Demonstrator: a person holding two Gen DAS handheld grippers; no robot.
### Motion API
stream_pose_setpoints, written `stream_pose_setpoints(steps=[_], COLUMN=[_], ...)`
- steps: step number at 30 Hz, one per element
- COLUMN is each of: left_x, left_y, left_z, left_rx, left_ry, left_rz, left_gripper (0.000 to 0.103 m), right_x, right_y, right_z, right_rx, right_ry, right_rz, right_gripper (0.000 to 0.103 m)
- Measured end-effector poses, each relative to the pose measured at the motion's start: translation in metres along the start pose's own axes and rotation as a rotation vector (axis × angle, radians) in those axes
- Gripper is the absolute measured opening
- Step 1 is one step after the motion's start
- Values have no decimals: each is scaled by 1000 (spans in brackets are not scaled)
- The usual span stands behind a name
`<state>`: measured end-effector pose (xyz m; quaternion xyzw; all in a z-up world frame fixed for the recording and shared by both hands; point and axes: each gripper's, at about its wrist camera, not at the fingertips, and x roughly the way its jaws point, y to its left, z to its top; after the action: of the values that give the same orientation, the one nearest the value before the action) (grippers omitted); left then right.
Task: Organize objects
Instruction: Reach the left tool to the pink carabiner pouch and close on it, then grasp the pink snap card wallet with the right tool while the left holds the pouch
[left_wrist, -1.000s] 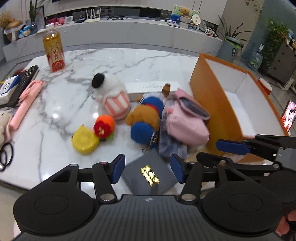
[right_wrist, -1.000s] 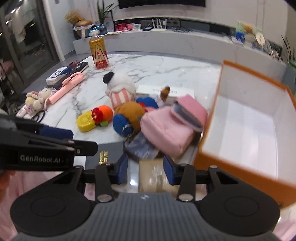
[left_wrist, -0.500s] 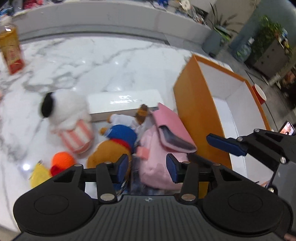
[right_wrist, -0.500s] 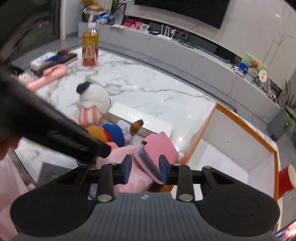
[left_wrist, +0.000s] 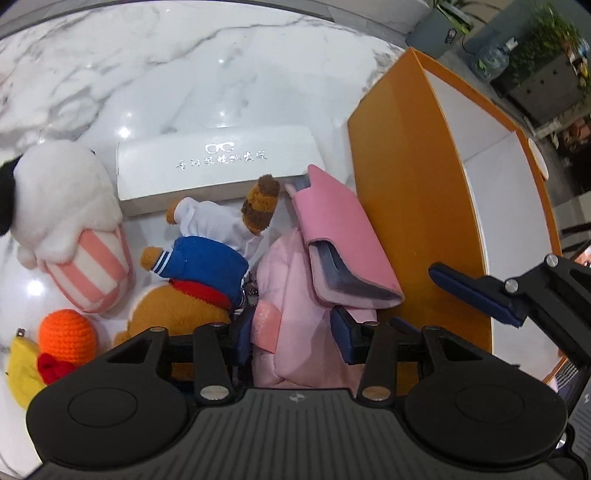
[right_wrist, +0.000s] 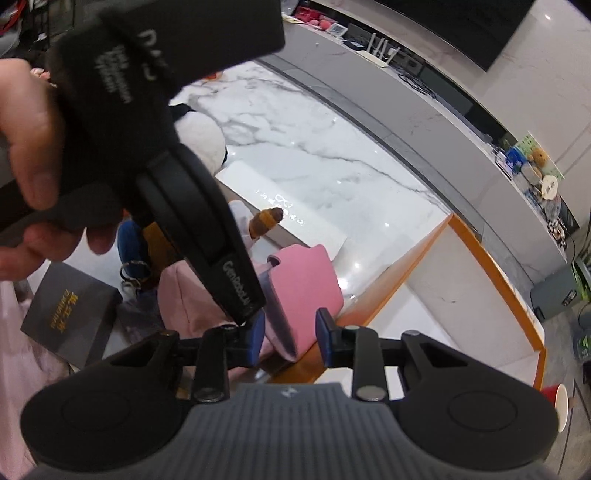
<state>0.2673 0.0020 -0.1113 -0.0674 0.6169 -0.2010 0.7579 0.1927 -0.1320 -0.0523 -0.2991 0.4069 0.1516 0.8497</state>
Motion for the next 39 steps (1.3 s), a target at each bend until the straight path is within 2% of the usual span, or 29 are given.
stream_pose_setpoints(steps=[4, 9, 14, 16, 20, 26, 30, 33, 35, 39], left_x=[-4, -22, -45, -59, -87, -96, -88, -94, -99, -103], left_y=[0, -2, -11, -15, -13, -17, -14, -2, 3, 8], left_z=[-6, -7, -6, -7, -3, -1, -2, -7, -9, -10], left_rx=[-1, 10, 78, 115, 132, 220, 204, 175, 163, 161], left_ry=[-36, -104, -161, -211, -276, -315, -312, -332, -355, -379], left_rz=[2, 1, 43, 75, 99, 228, 218, 206, 206, 239], left_gripper=[35, 23, 21, 21, 21, 21, 21, 21, 21, 21], right_x=[0, -6, -8, -4, 0, 16, 43, 58, 65, 82], right_y=[0, -10, -23, -25, -38, -54, -50, -40, -35, -27], right_z=[1, 4, 17, 24, 35, 58, 67, 70, 69, 72], right_rx=[-12, -13, -5, 10, 71, 126, 114, 103, 121, 191], right_ry=[-7, -10, 26, 53, 67, 120, 210, 248, 271, 293], right_rz=[30, 67, 124, 149, 193, 189, 180, 205, 225, 220], right_gripper=[39, 39, 43, 46, 47, 47, 46, 47, 59, 67])
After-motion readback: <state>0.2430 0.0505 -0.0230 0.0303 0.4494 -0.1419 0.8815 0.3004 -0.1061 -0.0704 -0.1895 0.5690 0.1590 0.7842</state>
